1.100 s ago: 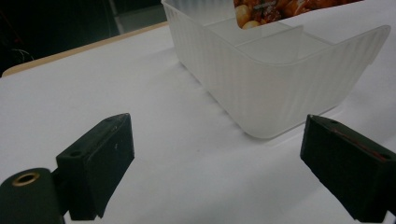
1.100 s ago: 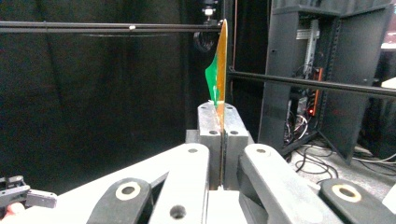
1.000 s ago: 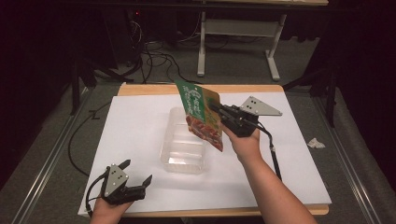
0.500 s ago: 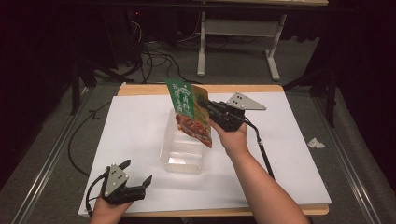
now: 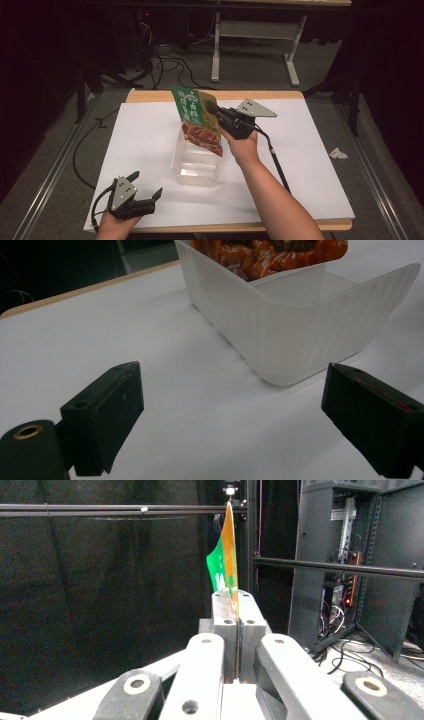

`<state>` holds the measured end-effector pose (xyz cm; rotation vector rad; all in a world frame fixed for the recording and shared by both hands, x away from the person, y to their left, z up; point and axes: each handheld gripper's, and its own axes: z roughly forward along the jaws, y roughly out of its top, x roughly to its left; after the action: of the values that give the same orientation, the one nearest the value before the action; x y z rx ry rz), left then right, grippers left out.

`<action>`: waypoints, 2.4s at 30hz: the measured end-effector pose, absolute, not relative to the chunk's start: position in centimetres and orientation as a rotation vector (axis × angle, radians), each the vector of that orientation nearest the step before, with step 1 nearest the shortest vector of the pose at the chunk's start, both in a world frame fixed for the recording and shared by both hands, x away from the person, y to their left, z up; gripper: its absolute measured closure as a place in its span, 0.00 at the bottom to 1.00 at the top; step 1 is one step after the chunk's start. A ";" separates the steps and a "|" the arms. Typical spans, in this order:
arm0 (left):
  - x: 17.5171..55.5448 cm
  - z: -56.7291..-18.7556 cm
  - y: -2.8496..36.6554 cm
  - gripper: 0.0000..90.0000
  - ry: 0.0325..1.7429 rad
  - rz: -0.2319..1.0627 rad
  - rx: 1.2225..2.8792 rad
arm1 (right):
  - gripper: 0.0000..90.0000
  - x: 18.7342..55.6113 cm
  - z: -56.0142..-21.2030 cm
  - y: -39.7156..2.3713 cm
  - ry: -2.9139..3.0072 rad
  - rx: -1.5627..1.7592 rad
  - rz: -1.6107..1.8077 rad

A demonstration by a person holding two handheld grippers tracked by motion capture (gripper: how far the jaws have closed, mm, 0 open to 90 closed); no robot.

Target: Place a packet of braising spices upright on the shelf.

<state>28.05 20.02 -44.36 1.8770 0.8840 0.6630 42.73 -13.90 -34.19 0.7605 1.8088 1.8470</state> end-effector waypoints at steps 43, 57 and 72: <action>28.1 -44.4 20.1 0.11 0.889 0.664 1.875 | 1.00 42.7 -36.8 -13.2 1.816 0.795 1.812; 28.2 -44.5 19.8 0.11 0.882 0.659 1.894 | 1.00 42.2 -37.7 -14.5 1.812 0.816 1.791; 28.2 -44.5 19.8 0.11 0.873 0.662 1.906 | 0.98 41.8 -38.1 -15.3 1.846 0.830 1.748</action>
<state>28.22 19.76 -44.52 1.9058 0.8735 0.6621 41.76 -15.31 -38.08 0.8301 1.8457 1.7477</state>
